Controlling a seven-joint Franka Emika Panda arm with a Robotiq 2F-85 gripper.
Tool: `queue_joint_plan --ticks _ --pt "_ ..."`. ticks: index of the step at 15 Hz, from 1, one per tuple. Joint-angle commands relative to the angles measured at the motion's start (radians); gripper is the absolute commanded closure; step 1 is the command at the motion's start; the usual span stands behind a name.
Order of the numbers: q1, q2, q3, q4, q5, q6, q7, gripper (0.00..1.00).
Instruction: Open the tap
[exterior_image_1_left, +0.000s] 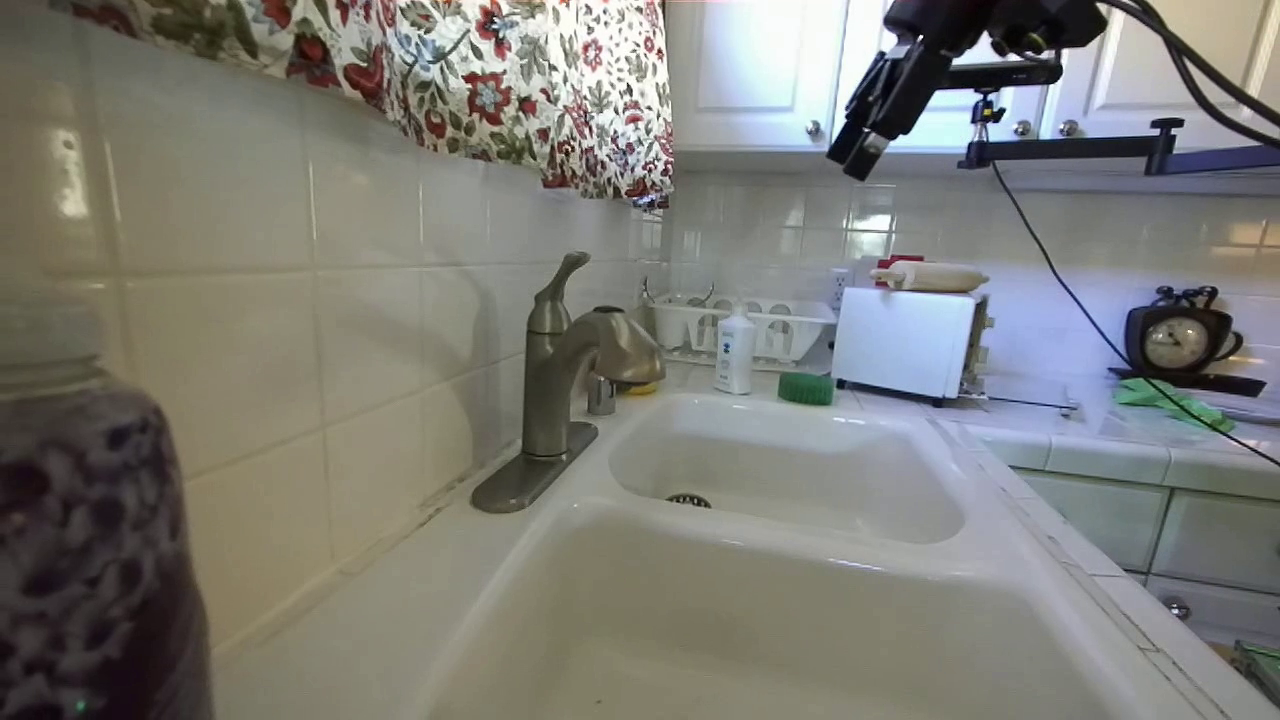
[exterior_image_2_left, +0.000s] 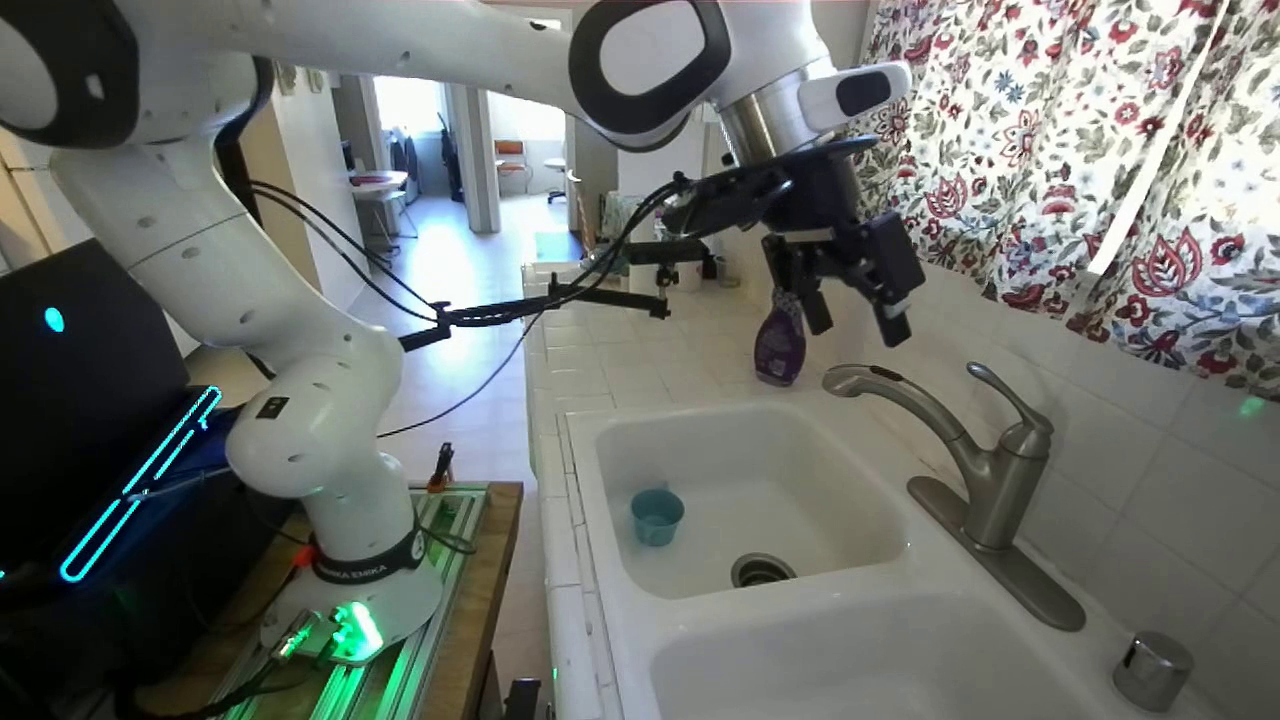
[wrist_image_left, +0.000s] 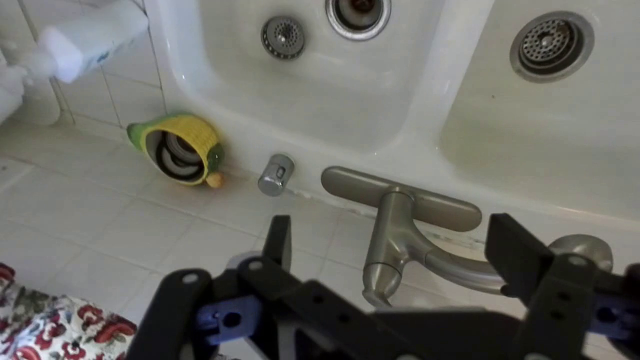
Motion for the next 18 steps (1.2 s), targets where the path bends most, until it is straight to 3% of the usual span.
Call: queue_joint_plan --ticks 1,9,12,13,18 --pt "0.013 0.105 0.032 0.077 0.017 0.082 -0.064 0.0" --pt "0.005 0.218 0.114 0.074 -0.042 0.33 -0.082 0.0" --pt "-0.019 0.248 0.147 0.056 -0.142 0.442 -0.055 0.0" --pt "-0.003 0.225 0.133 0.058 -0.075 0.382 -0.071 0.0" --pt "-0.01 0.247 0.143 0.057 -0.105 0.421 -0.069 0.0"
